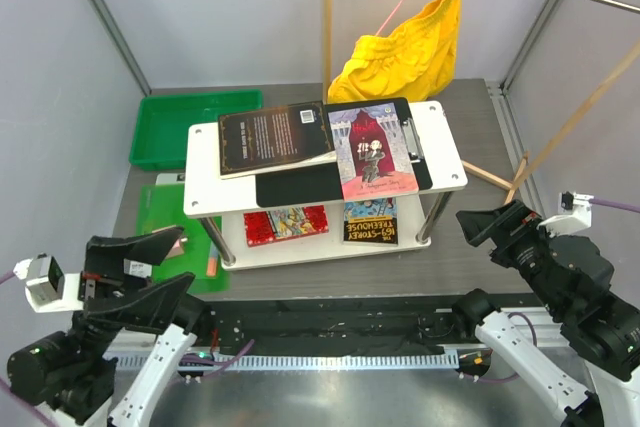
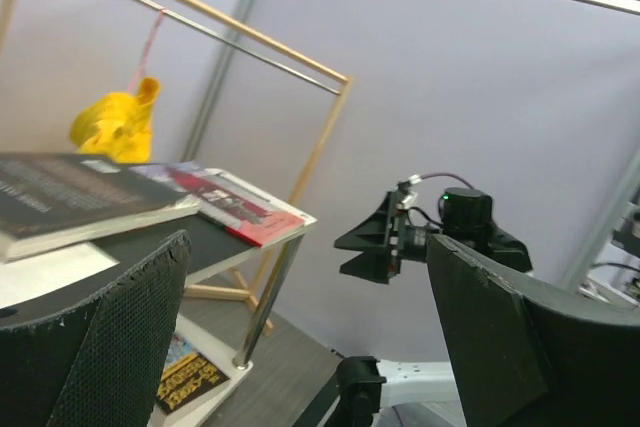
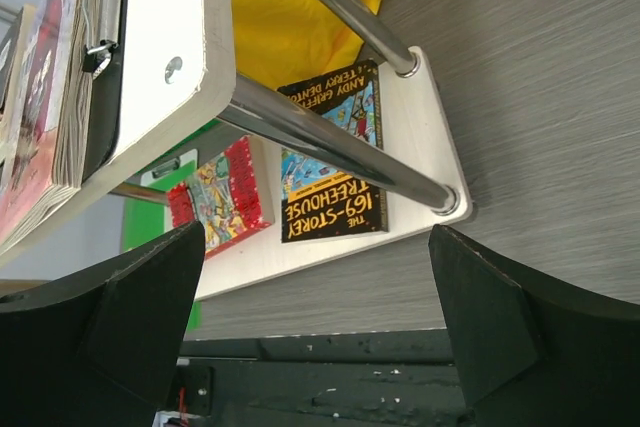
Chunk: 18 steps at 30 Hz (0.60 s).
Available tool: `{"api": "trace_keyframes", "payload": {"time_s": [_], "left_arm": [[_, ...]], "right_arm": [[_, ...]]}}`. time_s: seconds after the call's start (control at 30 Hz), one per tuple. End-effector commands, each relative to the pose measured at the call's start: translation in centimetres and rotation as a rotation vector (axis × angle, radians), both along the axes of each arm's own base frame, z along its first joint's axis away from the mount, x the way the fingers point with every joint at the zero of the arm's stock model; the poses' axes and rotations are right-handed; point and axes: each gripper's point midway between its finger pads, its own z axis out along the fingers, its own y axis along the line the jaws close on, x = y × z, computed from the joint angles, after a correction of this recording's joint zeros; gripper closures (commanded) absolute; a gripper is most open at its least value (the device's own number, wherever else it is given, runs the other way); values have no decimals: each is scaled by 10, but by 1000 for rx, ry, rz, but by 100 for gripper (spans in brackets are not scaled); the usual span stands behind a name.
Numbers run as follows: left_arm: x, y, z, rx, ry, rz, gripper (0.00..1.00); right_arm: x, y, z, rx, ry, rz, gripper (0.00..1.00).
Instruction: Remove the shorts from the hanger
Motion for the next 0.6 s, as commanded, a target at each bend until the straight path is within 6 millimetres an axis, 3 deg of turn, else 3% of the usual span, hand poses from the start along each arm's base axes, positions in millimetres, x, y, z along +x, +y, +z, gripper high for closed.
{"api": "trace_keyframes", "payload": {"time_s": [0.0,0.03,0.07,0.13,0.17,0.37,0.53,0.57], "left_arm": [[11,31,-46,49,271,196,0],[8,43,-38,20,285,244,0],[10,48,-52,38,356,271,0],[7,61,-49,15,416,320,0],[13,66,-59,32,483,360,0],[12,64,-56,-6,560,239,0],[20,61,-49,-86,588,174,0],[21,62,-47,-88,590,179,0]], "right_arm": [[12,-9,15,-119,-22,-22,0],[16,-7,18,-131,-19,-21,0],[18,-6,21,-142,-22,-19,0],[22,-7,28,-170,-44,-17,0],[23,-8,31,-179,-48,-19,0],[18,4,67,-143,-201,66,0],[30,13,78,-209,-184,110,0],[28,11,92,-217,-209,105,0]]}}
